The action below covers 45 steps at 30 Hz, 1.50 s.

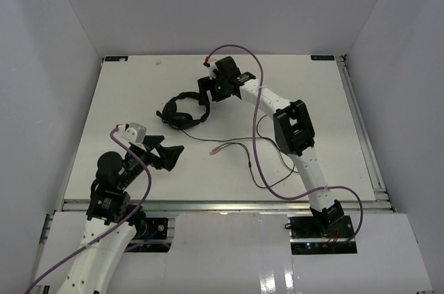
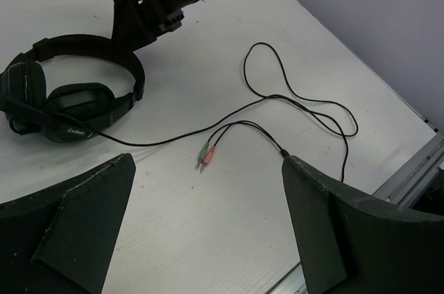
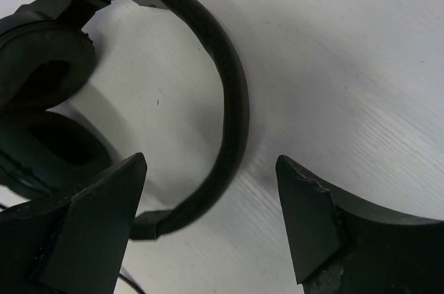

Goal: Wrap the headphones

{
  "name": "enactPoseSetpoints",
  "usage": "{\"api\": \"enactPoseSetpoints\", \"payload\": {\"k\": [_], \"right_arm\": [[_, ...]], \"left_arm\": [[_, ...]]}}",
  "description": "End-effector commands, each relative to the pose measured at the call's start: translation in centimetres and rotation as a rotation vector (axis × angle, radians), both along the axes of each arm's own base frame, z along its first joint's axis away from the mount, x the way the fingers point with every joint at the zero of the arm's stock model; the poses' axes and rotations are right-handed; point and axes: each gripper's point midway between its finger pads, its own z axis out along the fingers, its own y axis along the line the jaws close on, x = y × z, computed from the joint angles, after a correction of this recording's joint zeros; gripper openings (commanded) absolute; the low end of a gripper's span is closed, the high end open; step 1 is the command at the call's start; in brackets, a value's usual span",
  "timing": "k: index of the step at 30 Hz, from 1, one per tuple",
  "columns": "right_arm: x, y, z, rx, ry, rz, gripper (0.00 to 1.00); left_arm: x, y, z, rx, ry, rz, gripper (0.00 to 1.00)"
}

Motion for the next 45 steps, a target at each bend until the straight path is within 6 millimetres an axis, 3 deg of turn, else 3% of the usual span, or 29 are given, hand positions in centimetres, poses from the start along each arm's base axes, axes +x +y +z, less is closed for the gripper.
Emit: {"api": "enactPoseSetpoints", "payload": {"k": [1,7,12,18,21,25,28,32,33,34,37,38,42,45], "right_arm": [[2.6,0.8,0.8,0.009,-0.083,-0.082,0.75],[2.2,1.9,-2.8,-0.086,-0.129,-0.056,0.65],[1.3,2.3,-4.1,-0.175,-0.179,-0.039,0.52],[1.7,1.0,-3.9,-0.224,-0.223,-0.041,0.10],[2.0,-0.1,-2.1,-0.203,-0.226,-0.056,0.08],[2.3,-3.2,3.8,-0.116,-0.234,-0.114,0.08],[0.4,-6.7,7.8,-0.048,-0.213,-0.163,0.08],[-2.7,-11.2,11.3,0.018,-0.208,-0.255,0.08],[-3.1,-12.4,14.3,0.069,-0.263,-0.290,0.08],[-4.0,-13.0,12.2,0.050,-0.218,-0.301,0.08],[-5.3,-17.6,16.7,0.149,-0.301,-0.421,0.08],[-5.8,-18.7,16.6,0.154,-0.300,-0.448,0.08],[-6.8,-23.5,19.4,0.193,-0.362,-0.579,0.08],[-7.8,-25.9,20.3,0.228,-0.355,-0.632,0.08]], "left_arm": [[0.1,0.1,0.1,0.007,-0.002,0.004,0.98],[0.0,-0.1,0.0,0.007,0.000,-0.006,0.98],[0.0,0.0,0.1,0.007,-0.002,-0.001,0.98],[0.7,0.6,-0.5,-0.046,0.061,0.068,0.98],[1.2,0.5,-1.4,-0.045,0.111,0.076,0.98],[1.1,-0.6,-2.1,-0.039,0.172,0.010,0.97],[0.5,-1.7,-2.2,-0.096,0.233,-0.046,0.92],[-0.1,-3.3,-3.0,-0.180,0.320,-0.098,0.87],[-0.3,-3.6,-3.2,-0.188,0.332,-0.104,0.87],[-0.4,-4.0,-3.0,-0.202,0.332,-0.110,0.87],[-1.1,-6.4,-3.1,-0.201,0.368,-0.145,0.88],[-1.9,-8.0,-3.5,-0.180,0.380,-0.185,0.88],[-2.0,-11.4,-5.1,-0.104,0.365,-0.166,0.88],[-2.8,-15.2,-6.1,-0.035,0.283,-0.200,0.89]]}}
